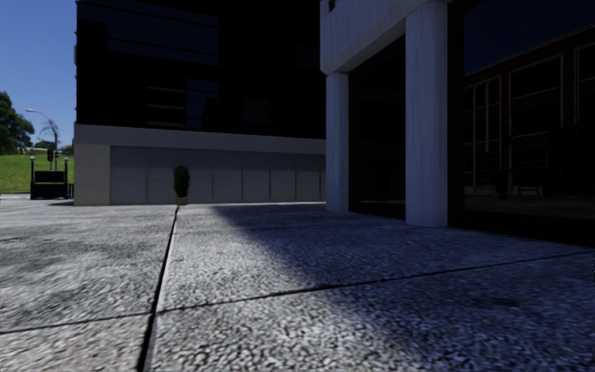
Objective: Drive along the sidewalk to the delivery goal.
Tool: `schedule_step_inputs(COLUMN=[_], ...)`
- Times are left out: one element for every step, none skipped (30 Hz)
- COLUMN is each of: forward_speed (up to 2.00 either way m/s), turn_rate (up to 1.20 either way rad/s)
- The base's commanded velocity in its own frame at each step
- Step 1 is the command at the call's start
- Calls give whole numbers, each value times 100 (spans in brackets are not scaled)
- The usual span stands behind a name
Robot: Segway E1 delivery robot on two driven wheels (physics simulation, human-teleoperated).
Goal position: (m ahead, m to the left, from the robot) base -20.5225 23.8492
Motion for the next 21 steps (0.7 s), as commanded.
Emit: schedule_step_inputs(forward_speed=[76,76,76,76,76,76,76,76,76,76,76,76,76,76,76,76,76,76,76,76,76], turn_rate=[-31,-31,-32,-32,-32,-32,-32,-32,-36,-36,-41,-43,-43,-43,-43,-43,-43,-43,-43,-43,-43])
